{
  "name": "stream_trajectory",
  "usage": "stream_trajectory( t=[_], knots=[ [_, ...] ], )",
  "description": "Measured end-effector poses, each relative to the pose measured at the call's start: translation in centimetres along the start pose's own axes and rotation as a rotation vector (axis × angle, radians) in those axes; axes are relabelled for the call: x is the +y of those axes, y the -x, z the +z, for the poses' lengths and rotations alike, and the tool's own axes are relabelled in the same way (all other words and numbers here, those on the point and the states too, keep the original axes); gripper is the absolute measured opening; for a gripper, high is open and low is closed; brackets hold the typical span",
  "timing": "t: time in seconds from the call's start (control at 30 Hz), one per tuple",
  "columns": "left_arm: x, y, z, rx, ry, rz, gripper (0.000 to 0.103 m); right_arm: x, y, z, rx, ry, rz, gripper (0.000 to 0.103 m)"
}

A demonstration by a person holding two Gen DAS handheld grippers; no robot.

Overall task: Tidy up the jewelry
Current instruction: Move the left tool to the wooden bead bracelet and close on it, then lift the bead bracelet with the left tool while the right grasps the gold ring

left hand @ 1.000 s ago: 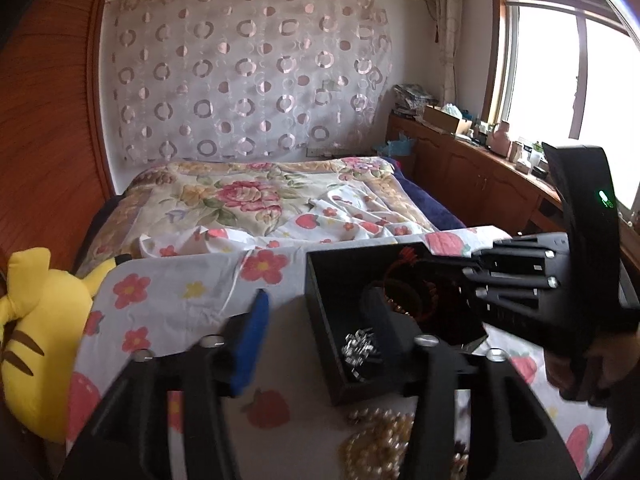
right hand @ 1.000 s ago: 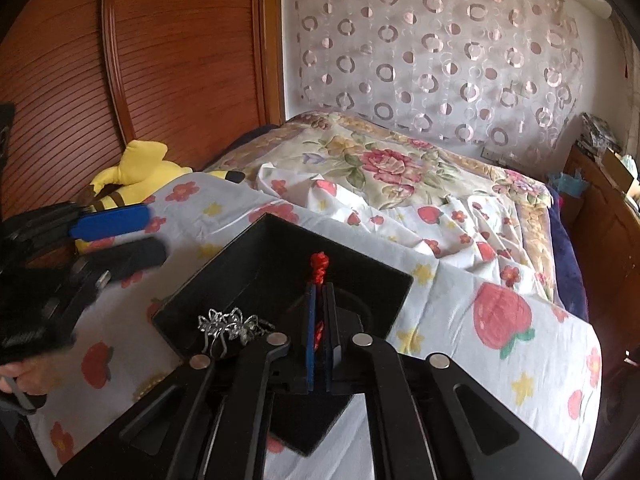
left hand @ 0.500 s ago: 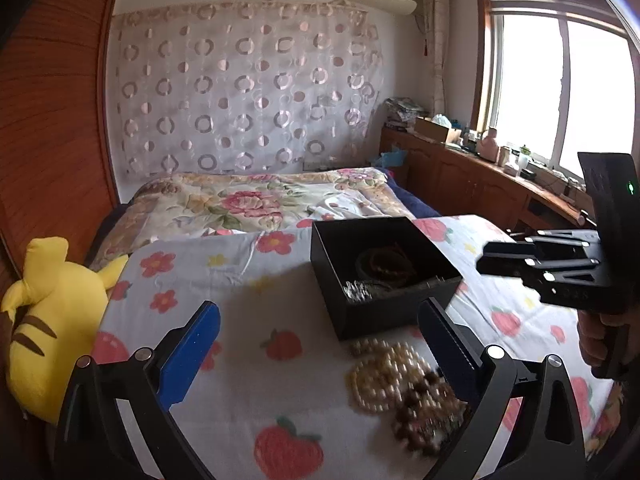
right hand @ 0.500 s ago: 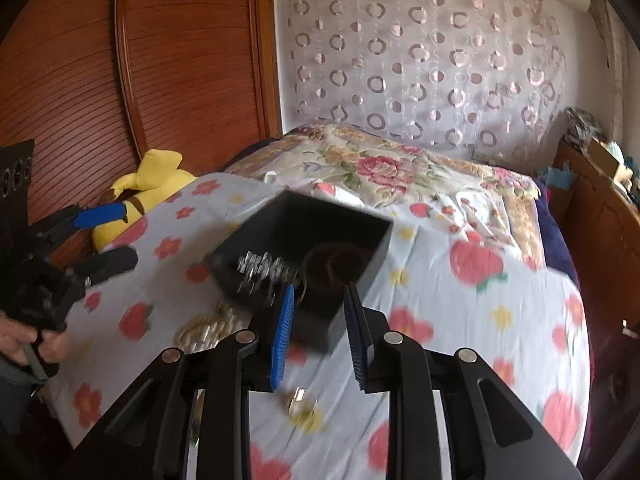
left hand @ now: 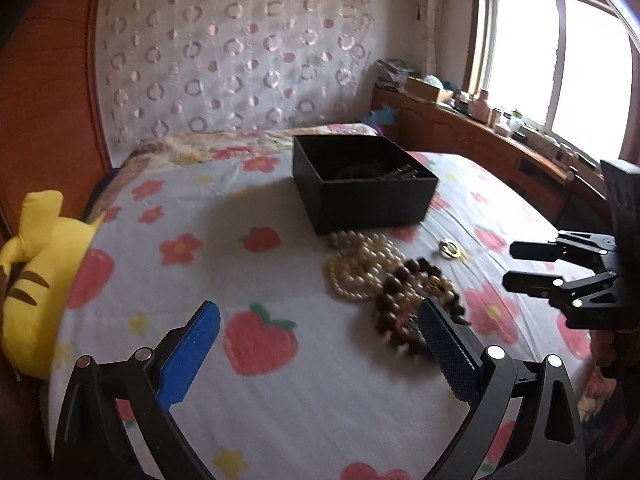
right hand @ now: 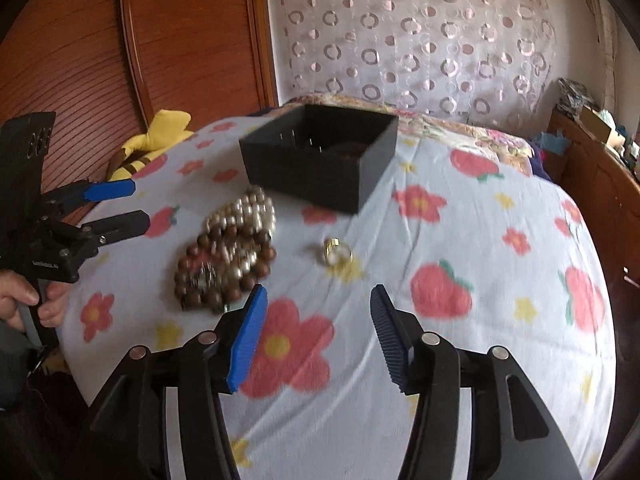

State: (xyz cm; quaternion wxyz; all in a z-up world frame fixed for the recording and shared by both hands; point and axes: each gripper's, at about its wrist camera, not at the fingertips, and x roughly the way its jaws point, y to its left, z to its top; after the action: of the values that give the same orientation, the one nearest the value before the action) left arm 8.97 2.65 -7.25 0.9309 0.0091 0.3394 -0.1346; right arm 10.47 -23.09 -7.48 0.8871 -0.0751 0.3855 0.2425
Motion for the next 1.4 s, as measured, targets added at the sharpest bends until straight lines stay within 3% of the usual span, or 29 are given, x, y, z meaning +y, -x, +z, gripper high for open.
stream_trajectory(
  t=[0.1,0.17,0.23,0.33,0.5,0.63,0.87,0.9,0.97,1.4],
  knots=[
    [-0.4,0.0,0.1,0.010,-0.001,-0.052,0.095,-0.2,-0.3,-0.6,0.013,0.002,-0.013,0.056],
    [-0.7,-0.2,0.2,0.022,-0.006,-0.078,0.088,-0.4,-0.5,-1.0,0.018,-0.013,-0.006,0.056],
    [-1.2,-0.9,0.4,0.053,-0.020,-0.083,0.067,-0.6,-0.3,-1.0,0.002,-0.018,-0.001,0.056],
    [-1.7,-2.1,0.6,0.100,-0.029,-0.092,0.044,-0.9,-0.2,-1.1,-0.011,-0.037,0.007,0.056],
    [-2.7,-3.7,1.0,0.154,-0.052,-0.082,0.027,-1.1,0.0,-1.0,-0.027,-0.053,0.013,0.056],
    [-3.4,-4.5,1.0,0.181,-0.071,-0.071,0.021,-0.9,0.1,-1.0,-0.036,-0.048,0.002,0.056],
    [-4.0,-5.4,0.8,0.196,-0.098,-0.047,0.021,-0.8,0.2,-1.1,-0.041,-0.041,-0.009,0.056],
    [-4.1,-5.4,0.8,0.196,-0.103,-0.046,0.012,-0.8,0.2,-1.1,-0.040,-0.039,-0.009,0.056],
    [-4.3,-5.1,0.7,0.192,-0.114,-0.057,0.012,-0.8,0.3,-1.1,-0.042,-0.038,-0.010,0.056],
    [-4.2,1.8,2.8,-0.021,-0.037,-0.132,0.012,-0.6,0.3,-1.1,-0.036,-0.031,-0.020,0.056]
  ],
)
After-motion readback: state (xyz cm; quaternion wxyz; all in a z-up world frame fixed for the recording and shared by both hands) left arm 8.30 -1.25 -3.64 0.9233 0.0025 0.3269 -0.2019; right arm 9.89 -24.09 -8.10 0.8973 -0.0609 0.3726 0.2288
